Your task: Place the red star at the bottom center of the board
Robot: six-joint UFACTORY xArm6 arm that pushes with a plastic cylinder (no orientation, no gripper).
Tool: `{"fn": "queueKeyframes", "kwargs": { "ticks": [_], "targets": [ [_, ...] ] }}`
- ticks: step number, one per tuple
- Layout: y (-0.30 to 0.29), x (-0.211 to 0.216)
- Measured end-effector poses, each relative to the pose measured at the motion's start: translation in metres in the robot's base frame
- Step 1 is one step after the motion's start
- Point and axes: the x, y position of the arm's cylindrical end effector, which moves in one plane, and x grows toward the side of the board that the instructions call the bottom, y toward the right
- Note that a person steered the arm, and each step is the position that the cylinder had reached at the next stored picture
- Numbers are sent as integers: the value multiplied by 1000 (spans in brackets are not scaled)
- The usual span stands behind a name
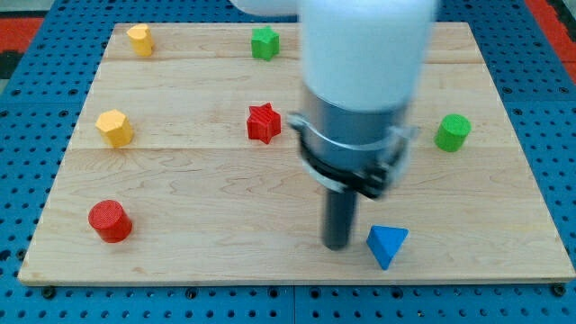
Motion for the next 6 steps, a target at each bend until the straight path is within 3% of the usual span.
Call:
{"fn": "queueKeyframes", "kwargs": {
  "ticks": [1,2,3,4,5,6],
  "targets": [
    [77,10],
    [102,5],
    [16,-38],
    [29,-121],
    [2,-200],
    [-88,-211]
  ]
}}
